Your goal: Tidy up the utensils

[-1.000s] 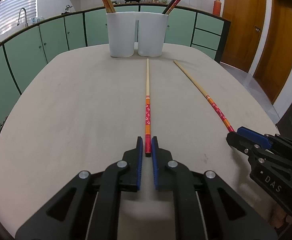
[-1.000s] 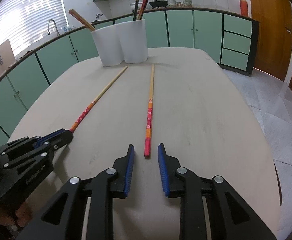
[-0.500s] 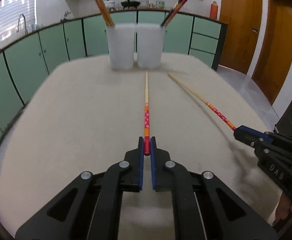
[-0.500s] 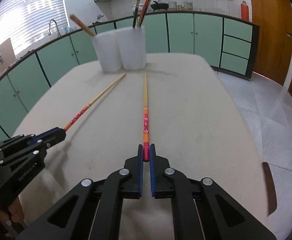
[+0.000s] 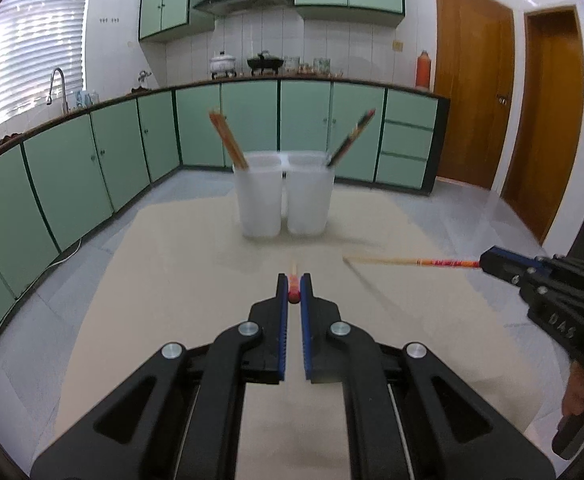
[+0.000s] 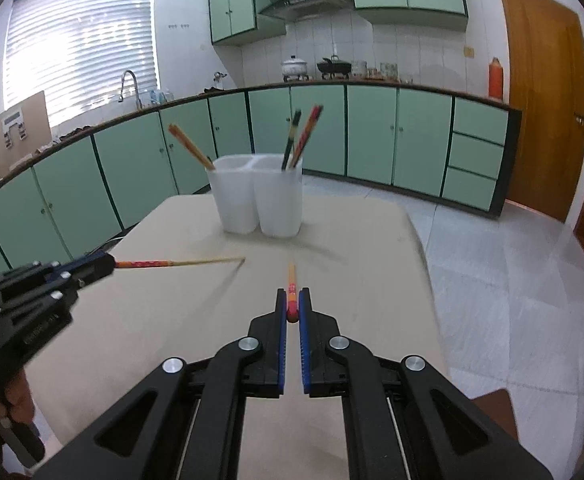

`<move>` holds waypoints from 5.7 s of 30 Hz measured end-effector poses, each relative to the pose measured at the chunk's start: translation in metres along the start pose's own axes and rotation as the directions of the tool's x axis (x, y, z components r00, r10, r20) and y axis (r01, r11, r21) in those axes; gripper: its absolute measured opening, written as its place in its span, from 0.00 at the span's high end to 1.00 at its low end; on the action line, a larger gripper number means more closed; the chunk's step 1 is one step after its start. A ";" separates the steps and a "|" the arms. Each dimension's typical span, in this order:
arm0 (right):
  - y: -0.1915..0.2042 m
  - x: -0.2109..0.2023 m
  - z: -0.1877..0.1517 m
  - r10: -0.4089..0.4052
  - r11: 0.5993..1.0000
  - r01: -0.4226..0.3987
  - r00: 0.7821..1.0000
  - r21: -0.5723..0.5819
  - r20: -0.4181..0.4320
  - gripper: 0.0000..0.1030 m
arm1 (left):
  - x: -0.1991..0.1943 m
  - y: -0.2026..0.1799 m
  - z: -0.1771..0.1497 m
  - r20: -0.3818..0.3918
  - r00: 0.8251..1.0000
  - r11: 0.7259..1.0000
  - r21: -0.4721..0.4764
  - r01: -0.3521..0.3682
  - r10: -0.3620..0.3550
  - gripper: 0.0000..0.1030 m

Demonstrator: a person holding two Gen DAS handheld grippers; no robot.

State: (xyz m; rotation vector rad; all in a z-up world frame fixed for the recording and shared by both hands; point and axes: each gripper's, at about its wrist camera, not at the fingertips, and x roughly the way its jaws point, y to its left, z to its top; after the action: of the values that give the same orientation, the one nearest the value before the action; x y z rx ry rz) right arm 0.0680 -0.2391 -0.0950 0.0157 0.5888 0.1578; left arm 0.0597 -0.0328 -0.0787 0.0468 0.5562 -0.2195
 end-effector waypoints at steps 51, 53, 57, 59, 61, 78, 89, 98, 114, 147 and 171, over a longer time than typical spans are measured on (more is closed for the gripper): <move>0.017 0.001 0.247 0.218 0.970 -0.186 0.951 -0.155 0.220 0.94 | -0.006 0.024 0.204 0.293 0.954 0.998 0.022 0.058 -0.062 0.95; 0.017 0.008 0.257 0.209 0.972 -0.178 0.952 -0.153 0.224 0.94 | 0.003 0.022 0.214 0.306 0.951 0.999 0.028 0.032 -0.039 0.95; 0.016 0.030 0.272 0.180 0.978 -0.148 0.955 -0.147 0.235 0.95 | 0.034 0.019 0.226 0.289 0.957 0.999 0.034 0.014 -0.023 0.95; 0.014 0.046 0.275 0.171 0.980 -0.142 0.958 -0.140 0.229 0.95 | 0.049 0.017 0.227 0.272 0.962 0.999 0.040 0.007 -0.018 0.95; 0.013 0.062 0.276 0.167 0.981 -0.141 0.961 -0.129 0.220 0.95 | 0.064 0.016 0.225 0.254 0.967 0.999 0.046 -0.006 -0.006 0.95; 0.007 0.150 0.221 0.145 0.987 -0.140 0.987 -0.077 0.064 0.94 | 0.156 0.040 0.202 0.095 0.995 1.000 0.001 -0.030 0.029 0.95; 0.015 0.163 0.197 0.143 0.987 -0.141 0.989 -0.071 0.026 0.86 | 0.182 0.058 0.181 -0.002 1.000 0.998 -0.058 -0.022 0.022 0.79; -0.001 0.114 0.206 0.111 0.994 -0.106 0.983 -0.038 0.150 0.52 | 0.129 0.061 0.192 0.132 0.991 0.997 -0.079 -0.019 0.030 0.35; -0.003 0.033 0.166 0.067 0.998 -0.063 0.969 -0.025 0.238 0.17 | 0.038 0.047 0.155 0.204 0.974 0.993 -0.082 -0.087 0.102 0.09; 0.028 -0.039 0.121 0.162 0.985 -0.147 0.962 -0.085 0.221 0.06 | -0.062 0.024 0.111 0.239 0.966 0.995 -0.029 -0.098 0.102 0.06; 0.027 -0.033 0.119 0.163 0.986 -0.151 0.964 -0.071 0.210 0.06 | -0.062 0.025 0.101 0.234 0.968 0.996 -0.023 -0.089 0.092 0.06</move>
State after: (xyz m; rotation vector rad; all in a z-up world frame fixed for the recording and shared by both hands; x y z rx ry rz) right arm 0.1035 -0.2142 0.0238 0.0263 0.3660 0.3224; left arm 0.0665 -0.0073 0.0393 0.0340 0.3187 -0.1299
